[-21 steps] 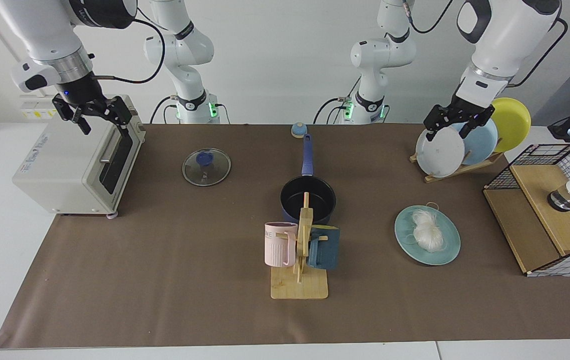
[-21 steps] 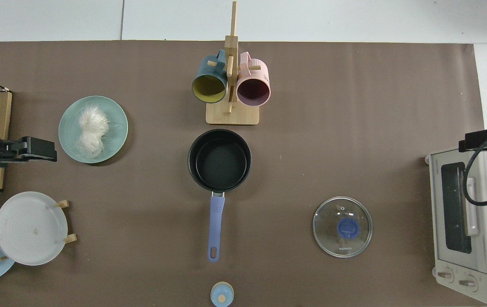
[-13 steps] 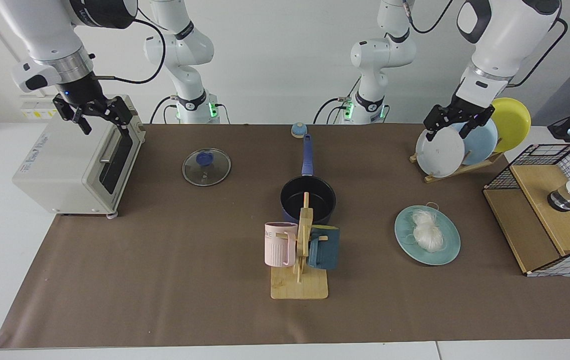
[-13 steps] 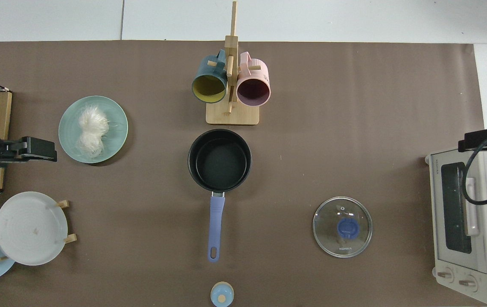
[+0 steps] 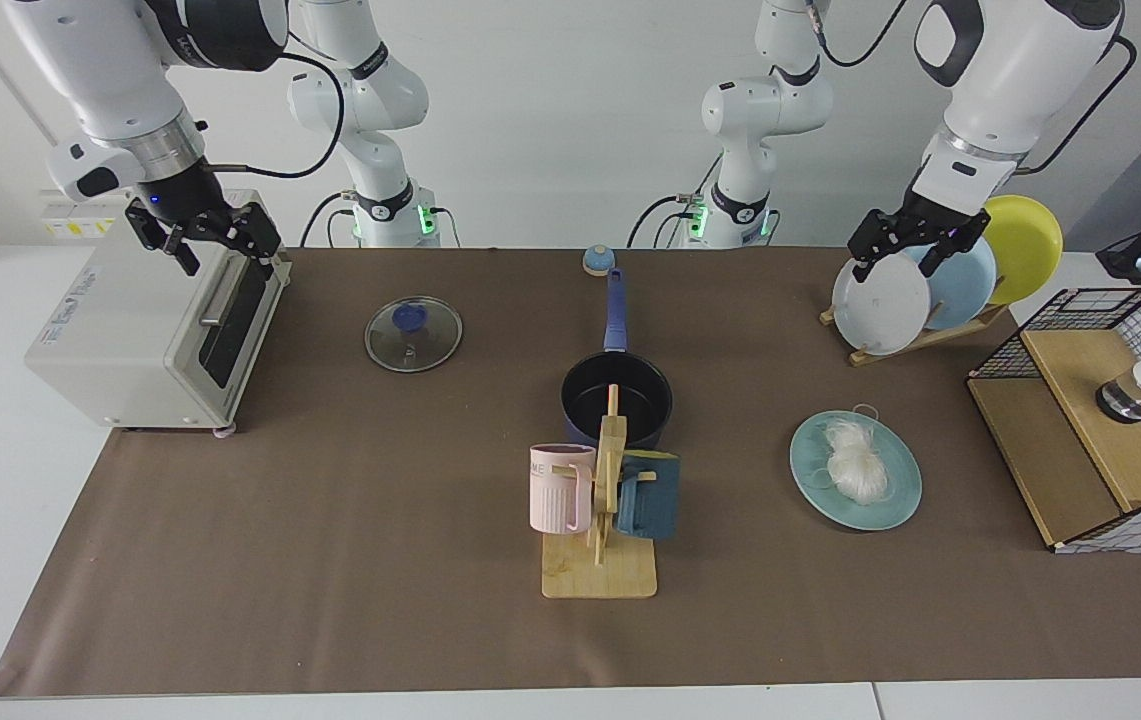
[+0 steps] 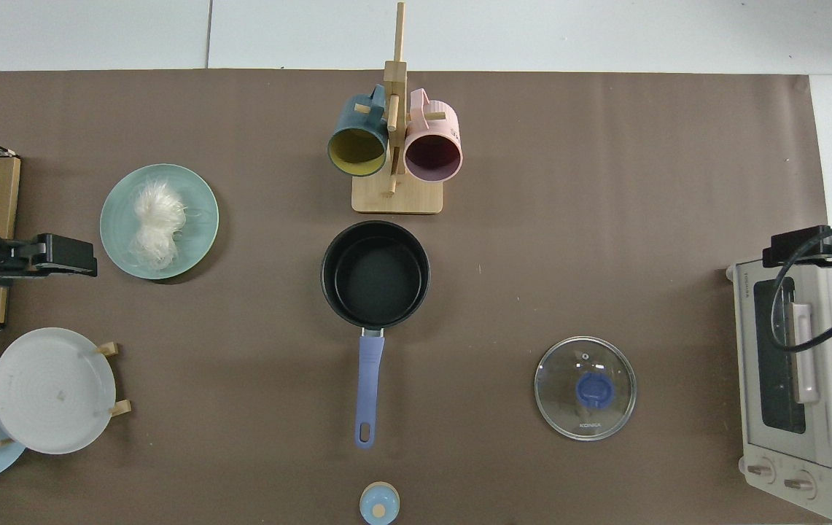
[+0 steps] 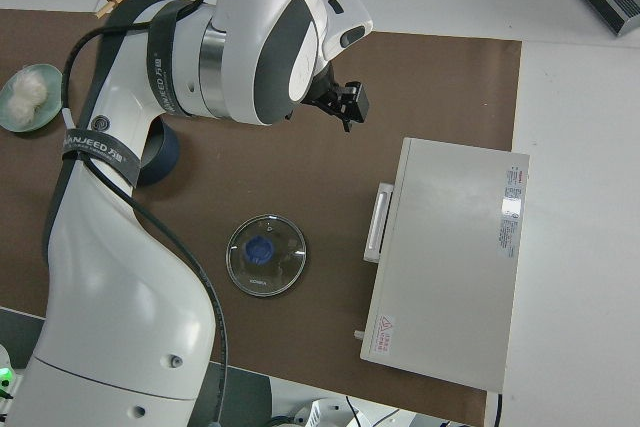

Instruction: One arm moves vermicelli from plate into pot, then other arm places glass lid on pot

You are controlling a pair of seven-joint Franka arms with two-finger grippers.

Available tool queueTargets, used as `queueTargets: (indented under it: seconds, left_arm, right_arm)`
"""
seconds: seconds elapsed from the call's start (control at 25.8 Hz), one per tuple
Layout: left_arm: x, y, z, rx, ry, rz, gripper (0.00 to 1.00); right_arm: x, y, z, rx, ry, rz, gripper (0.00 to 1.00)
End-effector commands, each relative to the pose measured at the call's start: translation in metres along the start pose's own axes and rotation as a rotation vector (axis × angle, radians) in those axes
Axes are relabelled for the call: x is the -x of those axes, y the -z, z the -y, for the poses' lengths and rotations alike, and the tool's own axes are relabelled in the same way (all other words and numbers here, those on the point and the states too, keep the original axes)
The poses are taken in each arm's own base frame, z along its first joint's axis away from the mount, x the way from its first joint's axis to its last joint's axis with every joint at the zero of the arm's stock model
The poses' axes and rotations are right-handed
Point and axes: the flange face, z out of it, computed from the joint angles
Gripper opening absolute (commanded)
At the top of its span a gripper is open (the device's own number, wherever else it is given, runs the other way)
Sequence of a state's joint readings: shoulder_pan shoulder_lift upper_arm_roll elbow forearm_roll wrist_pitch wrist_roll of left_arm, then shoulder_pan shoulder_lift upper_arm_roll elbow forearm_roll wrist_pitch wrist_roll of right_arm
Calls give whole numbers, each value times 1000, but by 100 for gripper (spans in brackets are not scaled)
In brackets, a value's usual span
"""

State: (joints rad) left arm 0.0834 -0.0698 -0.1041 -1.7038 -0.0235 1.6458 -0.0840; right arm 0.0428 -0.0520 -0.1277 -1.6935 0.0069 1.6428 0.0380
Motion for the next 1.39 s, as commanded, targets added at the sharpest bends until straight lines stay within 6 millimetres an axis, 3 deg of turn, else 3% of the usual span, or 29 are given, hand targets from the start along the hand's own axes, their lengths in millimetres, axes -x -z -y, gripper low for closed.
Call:
queueTargets:
  seconds: [0.0,0.66,0.77,0.93,1.12,1.28,1.36]
  left_arm:
    - [5,6,-1,3,-7,6,100]
    - [5,7,-6,10,-12,-2,100]
    - [-10,1,1,18,6,-62,100]
    - [-41,-25,10,23,31,-125,100]
    - [-86,-83,15,21,51,-166,100]
    - [-95,-89,38,11,68,-203,100]
    - [-100,-104,39,11,59,-191,100]
  right_arm:
    - [1,-30,15,-7,-3,8,100]
    - [20,-156,39,-11,36,-51,100]
    - [25,-180,42,-12,24,-69,100]
    - [34,-210,61,-13,21,-92,100]
    - [44,-239,81,-13,22,-91,100]
    - [61,-270,95,-22,22,-119,100]
    - [69,-282,104,-24,16,-120,100]
